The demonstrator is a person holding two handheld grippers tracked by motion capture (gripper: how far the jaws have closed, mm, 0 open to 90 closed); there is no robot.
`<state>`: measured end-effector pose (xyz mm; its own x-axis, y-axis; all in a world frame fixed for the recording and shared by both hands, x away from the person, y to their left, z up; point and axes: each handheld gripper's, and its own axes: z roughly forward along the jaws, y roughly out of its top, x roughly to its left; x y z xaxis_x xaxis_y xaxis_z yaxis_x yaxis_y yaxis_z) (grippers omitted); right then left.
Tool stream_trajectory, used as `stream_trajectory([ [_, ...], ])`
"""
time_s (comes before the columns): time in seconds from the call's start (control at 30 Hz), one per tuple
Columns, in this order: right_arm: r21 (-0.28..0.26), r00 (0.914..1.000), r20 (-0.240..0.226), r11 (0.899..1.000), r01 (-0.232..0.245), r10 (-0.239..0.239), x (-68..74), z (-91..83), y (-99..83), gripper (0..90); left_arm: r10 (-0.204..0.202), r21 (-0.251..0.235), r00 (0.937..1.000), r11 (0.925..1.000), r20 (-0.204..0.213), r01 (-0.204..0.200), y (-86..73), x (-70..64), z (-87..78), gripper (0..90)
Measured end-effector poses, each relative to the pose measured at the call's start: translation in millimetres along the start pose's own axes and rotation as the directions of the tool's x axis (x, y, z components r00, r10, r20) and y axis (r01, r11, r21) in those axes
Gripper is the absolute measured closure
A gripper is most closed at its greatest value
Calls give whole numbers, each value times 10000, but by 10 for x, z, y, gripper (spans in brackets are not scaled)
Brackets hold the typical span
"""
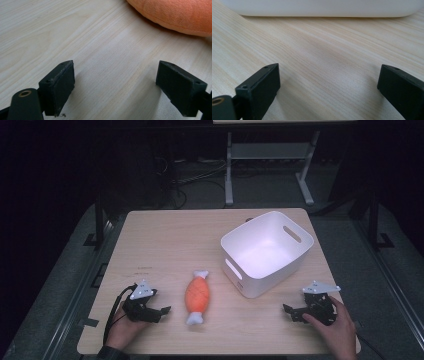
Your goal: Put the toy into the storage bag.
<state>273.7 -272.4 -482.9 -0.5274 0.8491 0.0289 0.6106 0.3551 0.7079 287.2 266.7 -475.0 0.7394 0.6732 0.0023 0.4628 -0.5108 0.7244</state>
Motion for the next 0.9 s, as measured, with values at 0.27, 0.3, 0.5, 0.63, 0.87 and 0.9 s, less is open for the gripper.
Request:
stream_trajectory([
  [0.27,-8,10000,46,10000,-29,29,4,-1,-2,40,-280,-8,9995,9996,156,280,24,26,-96,397],
  [0.3,-12,10000,51,10000,-26,27,4,-1,-2,40,-285,-35,9994,9996,211,286,40,20,-121,447],
  [0.5,-11,10000,75,10000,-61,61,7,-2,-4,40,-235,-118,9966,9996,790,245,176,-38,-271,830],
  [0.63,-11,10000,75,10000,-64,64,7,-2,-4,40,-262,-84,9918,9996,1252,275,271,-99,-324,897],
  [0.87,-9,9999,73,10000,-68,68,7,-2,-3,40,121,-138,9795,9999,2013,-96,502,-300,-333,897],
  [0.9,-9,9999,73,10000,-68,68,7,-2,-3,40,121,-138,9795,9999,2013,-96,502,-300,-333,897],
])
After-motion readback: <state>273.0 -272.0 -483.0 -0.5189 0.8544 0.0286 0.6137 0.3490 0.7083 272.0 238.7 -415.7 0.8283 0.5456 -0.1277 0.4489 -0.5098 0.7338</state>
